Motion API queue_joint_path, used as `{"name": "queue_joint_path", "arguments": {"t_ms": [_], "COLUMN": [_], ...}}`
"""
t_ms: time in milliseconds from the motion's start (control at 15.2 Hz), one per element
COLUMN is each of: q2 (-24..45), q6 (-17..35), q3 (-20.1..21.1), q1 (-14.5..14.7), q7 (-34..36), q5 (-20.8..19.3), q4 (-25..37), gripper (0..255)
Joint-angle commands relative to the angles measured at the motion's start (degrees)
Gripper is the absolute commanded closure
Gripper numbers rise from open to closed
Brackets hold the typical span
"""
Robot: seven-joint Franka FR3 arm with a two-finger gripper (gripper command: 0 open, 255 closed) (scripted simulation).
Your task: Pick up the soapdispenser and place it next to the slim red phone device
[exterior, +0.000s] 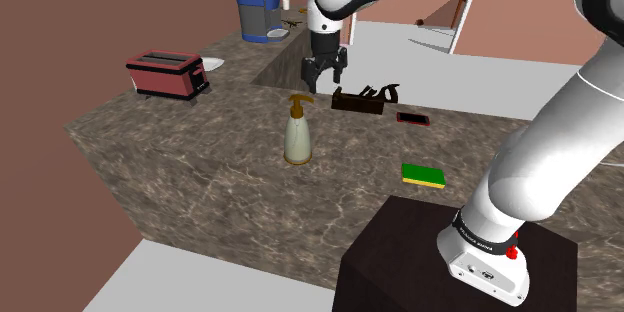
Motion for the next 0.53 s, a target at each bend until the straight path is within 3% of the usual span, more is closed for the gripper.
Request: {"name": "queue_joint_path", "arguments": {"t_ms": [0,462], "q2": [4.27,20.74], "q6": [1.14,1.50], "q3": [0.19,0.63], "q1": [0.01,0.63], "q7": [0.85,3.87], "q5": [-0.08,-0.68], "q4": [2.86,17.98], "gripper": [0,0]}}
